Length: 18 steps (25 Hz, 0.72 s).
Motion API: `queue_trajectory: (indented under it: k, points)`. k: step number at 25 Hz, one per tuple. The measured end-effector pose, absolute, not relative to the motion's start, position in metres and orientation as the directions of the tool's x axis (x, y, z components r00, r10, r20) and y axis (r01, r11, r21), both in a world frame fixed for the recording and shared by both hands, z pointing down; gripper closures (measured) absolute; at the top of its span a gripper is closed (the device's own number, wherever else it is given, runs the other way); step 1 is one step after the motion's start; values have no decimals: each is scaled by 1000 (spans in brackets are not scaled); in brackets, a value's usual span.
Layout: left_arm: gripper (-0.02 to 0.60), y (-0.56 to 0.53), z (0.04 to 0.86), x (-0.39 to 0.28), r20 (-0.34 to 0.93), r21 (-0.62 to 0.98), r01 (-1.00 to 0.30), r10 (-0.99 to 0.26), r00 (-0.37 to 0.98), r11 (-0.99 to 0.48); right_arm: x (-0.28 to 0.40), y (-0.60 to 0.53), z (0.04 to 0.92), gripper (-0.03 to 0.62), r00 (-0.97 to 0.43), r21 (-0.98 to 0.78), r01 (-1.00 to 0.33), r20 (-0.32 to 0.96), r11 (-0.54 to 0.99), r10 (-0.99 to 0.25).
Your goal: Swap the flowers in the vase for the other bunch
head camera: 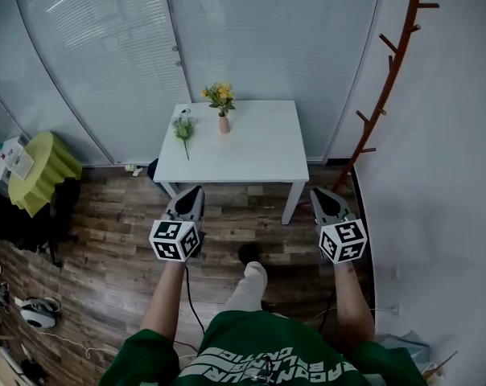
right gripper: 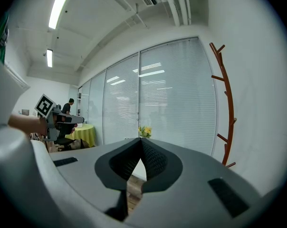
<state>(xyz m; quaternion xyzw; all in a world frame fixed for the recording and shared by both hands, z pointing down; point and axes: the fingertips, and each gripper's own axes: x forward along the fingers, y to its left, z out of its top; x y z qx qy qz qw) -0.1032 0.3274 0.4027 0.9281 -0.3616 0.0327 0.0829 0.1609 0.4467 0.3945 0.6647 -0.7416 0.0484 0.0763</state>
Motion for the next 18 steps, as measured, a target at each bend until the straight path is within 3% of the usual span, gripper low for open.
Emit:
queue_trajectory:
  k: [18]
  points:
    - [577,131,436,-6,163,178,-726,-708,687,-664,249,228,412,580,-208,21,-976,219,218,-953]
